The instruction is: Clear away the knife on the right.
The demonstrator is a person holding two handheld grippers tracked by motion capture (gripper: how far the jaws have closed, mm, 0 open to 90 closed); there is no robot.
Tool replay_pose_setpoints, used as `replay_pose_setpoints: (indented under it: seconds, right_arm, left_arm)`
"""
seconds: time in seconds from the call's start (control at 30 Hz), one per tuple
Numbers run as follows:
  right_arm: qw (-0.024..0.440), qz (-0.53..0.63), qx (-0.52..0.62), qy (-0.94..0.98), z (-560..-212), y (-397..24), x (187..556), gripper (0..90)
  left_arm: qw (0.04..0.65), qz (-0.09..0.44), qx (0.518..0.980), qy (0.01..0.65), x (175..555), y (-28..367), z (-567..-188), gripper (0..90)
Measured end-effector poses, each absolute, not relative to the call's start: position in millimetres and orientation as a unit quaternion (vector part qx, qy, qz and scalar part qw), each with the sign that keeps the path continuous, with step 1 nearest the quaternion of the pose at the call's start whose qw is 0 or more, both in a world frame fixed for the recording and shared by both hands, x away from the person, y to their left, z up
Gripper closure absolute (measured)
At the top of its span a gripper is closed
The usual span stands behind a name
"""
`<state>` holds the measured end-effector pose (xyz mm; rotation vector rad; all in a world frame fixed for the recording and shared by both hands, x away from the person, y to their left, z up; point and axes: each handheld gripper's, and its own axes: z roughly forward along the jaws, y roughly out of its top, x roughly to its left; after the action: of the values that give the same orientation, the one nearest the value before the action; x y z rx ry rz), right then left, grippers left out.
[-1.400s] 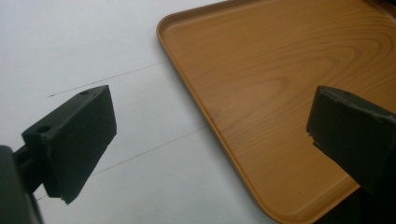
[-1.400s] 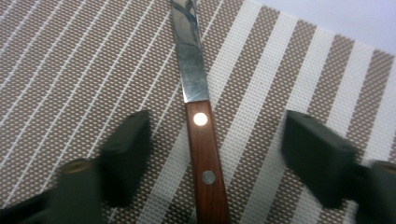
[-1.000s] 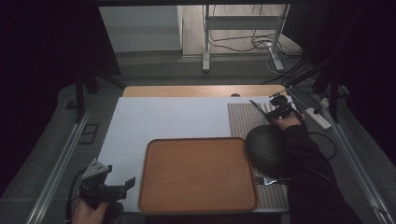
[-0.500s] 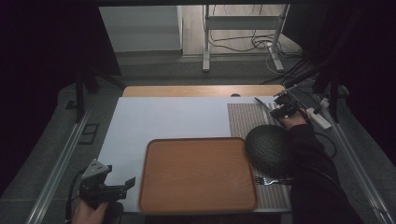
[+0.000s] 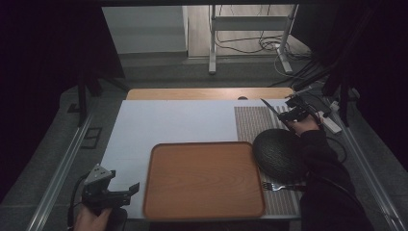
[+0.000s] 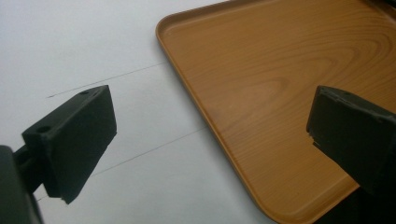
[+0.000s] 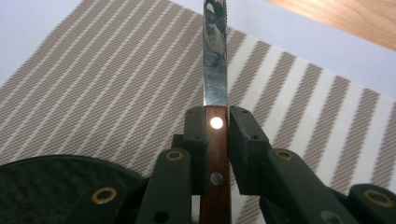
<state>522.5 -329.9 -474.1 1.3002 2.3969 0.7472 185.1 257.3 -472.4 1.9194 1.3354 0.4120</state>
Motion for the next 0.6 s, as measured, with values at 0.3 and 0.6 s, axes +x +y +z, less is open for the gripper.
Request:
replay_pose_setpoints:
  seconds: [0.3,0.6]
  right_arm:
    - [0.146,0.268,0.443,0.843,-470.5,-311.8,503.7,77.6]
    - [0.135,0.268,0.433,0.85,-472.5,-298.1,480.6,77.6]
  left_arm:
    - [0.375,0.16,0.75,0.521,185.2,257.4,-472.5,2.3]
    - [0.374,0.161,0.751,0.52,185.4,257.0,-472.5,2.3]
